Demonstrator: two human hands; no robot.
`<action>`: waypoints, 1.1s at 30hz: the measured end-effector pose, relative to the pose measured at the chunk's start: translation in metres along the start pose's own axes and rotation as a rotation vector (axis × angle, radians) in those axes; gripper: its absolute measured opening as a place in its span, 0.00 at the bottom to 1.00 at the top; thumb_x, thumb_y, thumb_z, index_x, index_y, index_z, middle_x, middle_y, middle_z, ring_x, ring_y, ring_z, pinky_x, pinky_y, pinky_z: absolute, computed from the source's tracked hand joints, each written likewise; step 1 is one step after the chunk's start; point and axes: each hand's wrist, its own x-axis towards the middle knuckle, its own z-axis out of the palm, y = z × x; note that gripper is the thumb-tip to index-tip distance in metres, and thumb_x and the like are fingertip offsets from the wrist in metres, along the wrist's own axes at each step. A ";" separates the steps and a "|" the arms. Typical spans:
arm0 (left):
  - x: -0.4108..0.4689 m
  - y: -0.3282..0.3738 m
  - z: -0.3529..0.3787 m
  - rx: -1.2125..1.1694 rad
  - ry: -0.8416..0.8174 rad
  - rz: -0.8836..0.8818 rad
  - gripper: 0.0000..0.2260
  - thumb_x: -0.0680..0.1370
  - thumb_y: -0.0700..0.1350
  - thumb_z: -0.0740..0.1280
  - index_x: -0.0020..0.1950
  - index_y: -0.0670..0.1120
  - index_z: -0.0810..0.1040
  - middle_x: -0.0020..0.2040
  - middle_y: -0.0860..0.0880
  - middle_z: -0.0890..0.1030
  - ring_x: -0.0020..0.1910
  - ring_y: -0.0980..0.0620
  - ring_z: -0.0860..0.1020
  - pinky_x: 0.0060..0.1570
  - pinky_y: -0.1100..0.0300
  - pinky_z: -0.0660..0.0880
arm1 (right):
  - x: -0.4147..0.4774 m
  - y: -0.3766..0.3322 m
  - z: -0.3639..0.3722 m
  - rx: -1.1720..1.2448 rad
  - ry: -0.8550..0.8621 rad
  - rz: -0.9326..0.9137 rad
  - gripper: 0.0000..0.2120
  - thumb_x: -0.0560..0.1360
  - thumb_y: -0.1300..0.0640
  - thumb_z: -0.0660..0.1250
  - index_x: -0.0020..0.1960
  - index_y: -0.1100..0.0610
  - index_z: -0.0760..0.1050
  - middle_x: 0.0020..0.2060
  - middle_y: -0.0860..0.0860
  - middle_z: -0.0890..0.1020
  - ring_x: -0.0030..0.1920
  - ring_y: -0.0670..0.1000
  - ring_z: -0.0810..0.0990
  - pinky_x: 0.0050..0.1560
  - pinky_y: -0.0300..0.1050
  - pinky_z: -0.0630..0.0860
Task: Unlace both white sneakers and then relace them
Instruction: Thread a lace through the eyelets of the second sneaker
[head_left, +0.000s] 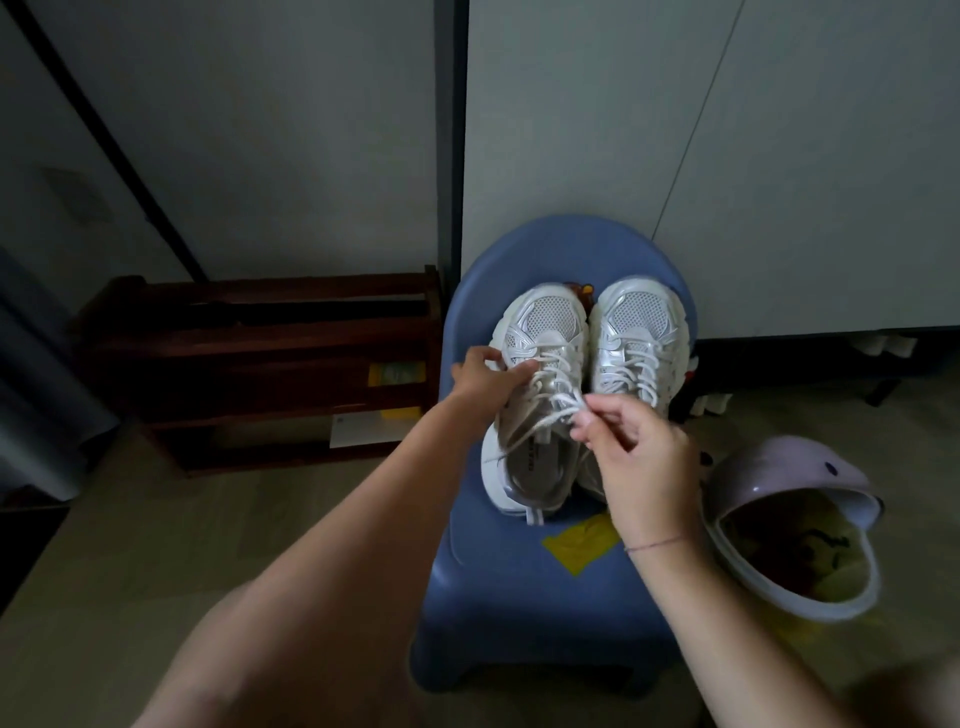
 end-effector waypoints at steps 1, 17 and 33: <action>0.000 0.000 -0.001 -0.003 -0.009 -0.004 0.25 0.63 0.62 0.76 0.52 0.55 0.69 0.66 0.43 0.69 0.58 0.42 0.78 0.57 0.42 0.77 | -0.004 0.004 -0.001 -0.015 0.019 -0.017 0.11 0.73 0.63 0.70 0.45 0.46 0.78 0.33 0.44 0.83 0.37 0.42 0.83 0.44 0.51 0.81; -0.002 0.001 0.000 0.004 0.005 -0.006 0.19 0.67 0.59 0.76 0.48 0.56 0.69 0.66 0.44 0.69 0.56 0.43 0.78 0.57 0.43 0.78 | -0.006 0.011 -0.004 0.070 -0.068 0.117 0.15 0.73 0.63 0.70 0.41 0.41 0.77 0.33 0.44 0.83 0.35 0.44 0.83 0.42 0.46 0.81; -0.012 0.007 -0.003 -0.016 -0.003 -0.009 0.20 0.67 0.58 0.76 0.50 0.55 0.69 0.66 0.44 0.70 0.54 0.45 0.79 0.55 0.45 0.79 | -0.005 0.007 0.036 0.755 -0.055 1.132 0.09 0.78 0.69 0.59 0.39 0.65 0.73 0.22 0.54 0.80 0.23 0.47 0.80 0.24 0.37 0.77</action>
